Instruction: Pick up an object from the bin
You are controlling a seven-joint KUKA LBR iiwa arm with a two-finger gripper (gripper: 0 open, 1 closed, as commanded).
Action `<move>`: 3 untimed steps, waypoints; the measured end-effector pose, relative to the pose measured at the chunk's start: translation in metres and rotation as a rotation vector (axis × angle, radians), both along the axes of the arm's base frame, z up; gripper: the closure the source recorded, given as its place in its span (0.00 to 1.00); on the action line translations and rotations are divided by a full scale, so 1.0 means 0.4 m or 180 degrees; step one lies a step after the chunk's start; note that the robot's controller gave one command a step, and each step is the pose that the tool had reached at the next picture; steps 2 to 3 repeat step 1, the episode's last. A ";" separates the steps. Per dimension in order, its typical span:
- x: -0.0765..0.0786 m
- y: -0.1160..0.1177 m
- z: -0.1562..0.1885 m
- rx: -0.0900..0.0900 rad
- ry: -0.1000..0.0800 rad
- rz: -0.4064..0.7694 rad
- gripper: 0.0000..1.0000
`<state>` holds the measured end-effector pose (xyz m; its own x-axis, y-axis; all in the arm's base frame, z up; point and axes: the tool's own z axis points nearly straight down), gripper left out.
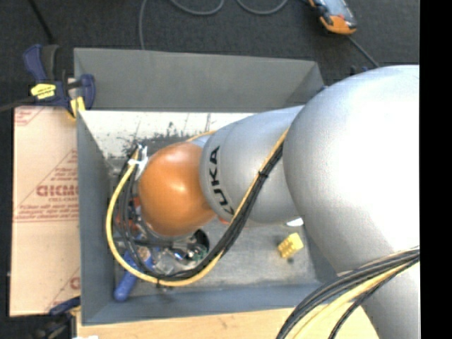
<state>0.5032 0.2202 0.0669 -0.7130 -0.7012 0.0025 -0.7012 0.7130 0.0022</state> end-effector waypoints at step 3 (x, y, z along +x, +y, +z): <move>0.020 0.048 0.010 0.0013 -0.0026 0.0902 1.00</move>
Offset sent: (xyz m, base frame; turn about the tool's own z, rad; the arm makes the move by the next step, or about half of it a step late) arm 0.0000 0.0000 0.0000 0.0000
